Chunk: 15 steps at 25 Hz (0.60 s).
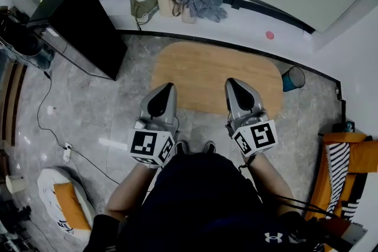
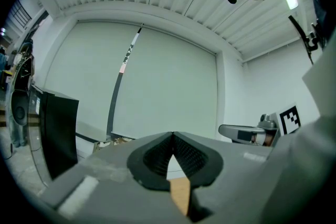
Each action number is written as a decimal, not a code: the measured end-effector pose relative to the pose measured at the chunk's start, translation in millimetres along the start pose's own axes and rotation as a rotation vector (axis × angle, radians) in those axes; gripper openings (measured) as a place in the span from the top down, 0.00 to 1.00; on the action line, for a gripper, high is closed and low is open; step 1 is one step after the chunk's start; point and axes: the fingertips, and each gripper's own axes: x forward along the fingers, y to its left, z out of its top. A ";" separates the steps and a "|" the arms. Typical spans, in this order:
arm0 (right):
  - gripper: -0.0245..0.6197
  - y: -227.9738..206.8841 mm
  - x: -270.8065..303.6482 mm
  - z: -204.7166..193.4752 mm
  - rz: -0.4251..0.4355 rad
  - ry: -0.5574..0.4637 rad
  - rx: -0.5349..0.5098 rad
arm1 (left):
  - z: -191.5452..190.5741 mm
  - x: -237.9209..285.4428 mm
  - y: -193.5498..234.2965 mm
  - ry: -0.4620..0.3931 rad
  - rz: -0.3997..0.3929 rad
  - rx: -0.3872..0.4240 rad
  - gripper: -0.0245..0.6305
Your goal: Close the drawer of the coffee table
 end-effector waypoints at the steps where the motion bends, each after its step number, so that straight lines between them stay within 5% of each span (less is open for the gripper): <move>1: 0.96 0.0 0.5 0.0 0.001 0.000 0.000 | -0.3 0.2 0.6 0.001 0.002 -0.001 0.96; 15: 0.96 -1.9 2.7 -5.2 -0.012 0.007 0.007 | -8.0 0.5 7.4 0.012 0.006 -0.008 0.96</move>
